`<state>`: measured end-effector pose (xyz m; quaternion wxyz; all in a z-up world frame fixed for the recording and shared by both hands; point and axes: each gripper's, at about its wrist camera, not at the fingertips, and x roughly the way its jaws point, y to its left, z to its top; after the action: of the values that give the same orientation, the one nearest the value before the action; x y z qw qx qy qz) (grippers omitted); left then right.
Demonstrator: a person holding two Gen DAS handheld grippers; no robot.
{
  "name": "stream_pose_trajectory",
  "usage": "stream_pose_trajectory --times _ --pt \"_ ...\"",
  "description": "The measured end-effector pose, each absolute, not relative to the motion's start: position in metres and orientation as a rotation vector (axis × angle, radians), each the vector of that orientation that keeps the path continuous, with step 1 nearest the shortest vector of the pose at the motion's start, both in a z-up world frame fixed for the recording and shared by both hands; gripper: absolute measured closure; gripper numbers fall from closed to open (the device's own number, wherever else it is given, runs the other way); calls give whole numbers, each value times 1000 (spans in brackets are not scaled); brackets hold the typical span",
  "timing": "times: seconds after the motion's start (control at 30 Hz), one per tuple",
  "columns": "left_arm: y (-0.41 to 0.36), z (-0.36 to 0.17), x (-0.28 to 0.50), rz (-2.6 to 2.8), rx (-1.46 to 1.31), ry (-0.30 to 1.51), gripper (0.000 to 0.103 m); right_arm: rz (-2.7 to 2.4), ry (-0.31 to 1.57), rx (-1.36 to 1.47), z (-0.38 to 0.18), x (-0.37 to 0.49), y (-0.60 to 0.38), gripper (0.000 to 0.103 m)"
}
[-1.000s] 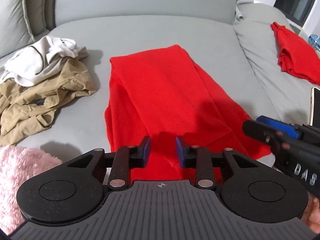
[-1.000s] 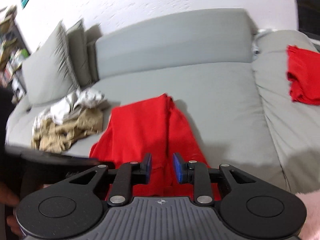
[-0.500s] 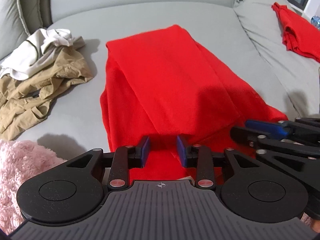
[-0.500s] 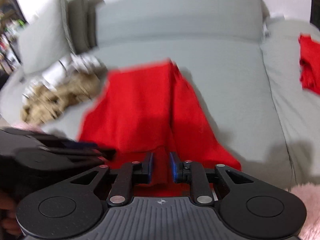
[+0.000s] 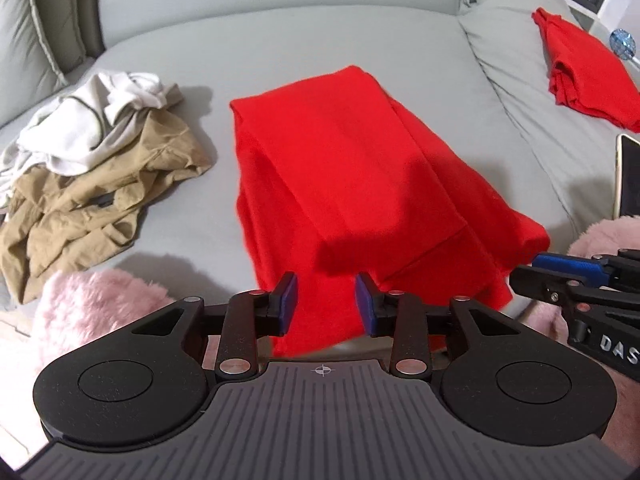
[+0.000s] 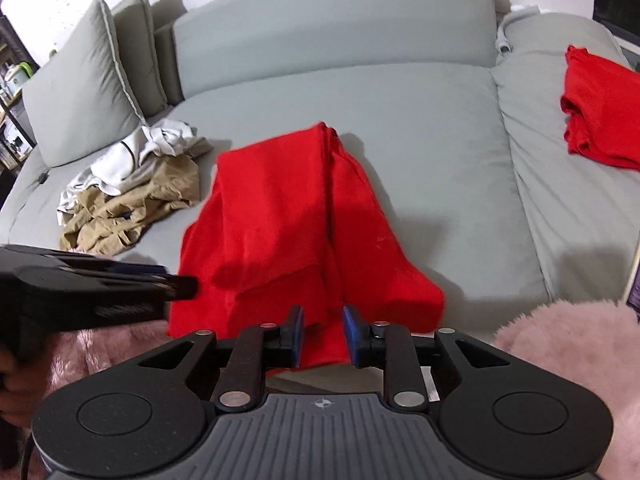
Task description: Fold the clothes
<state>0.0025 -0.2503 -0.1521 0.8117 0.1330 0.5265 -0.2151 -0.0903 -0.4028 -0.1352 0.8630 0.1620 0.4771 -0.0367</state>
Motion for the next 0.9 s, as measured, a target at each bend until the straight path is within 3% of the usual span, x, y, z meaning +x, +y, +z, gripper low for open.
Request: stream_pose_trajectory --times 0.17,0.47,0.67,0.73,0.77,0.9 --pt "-244 -150 0 -450 390 1130 63 -81 1046 319 -135 -83 -405 76" --pt "-226 -161 19 -446 304 1186 63 -77 1133 241 -140 -60 -398 73" --pt "-220 -167 25 -463 256 1200 63 -72 1090 157 -131 -53 -391 74" --pt "-218 -170 25 -469 248 1206 64 -73 1063 157 -131 -52 -392 82" --pt "-217 -171 25 -471 244 1209 65 -63 1050 165 -130 -51 -393 90" --pt "-212 -170 30 -472 185 1174 86 -17 1028 158 -130 -44 -388 91"
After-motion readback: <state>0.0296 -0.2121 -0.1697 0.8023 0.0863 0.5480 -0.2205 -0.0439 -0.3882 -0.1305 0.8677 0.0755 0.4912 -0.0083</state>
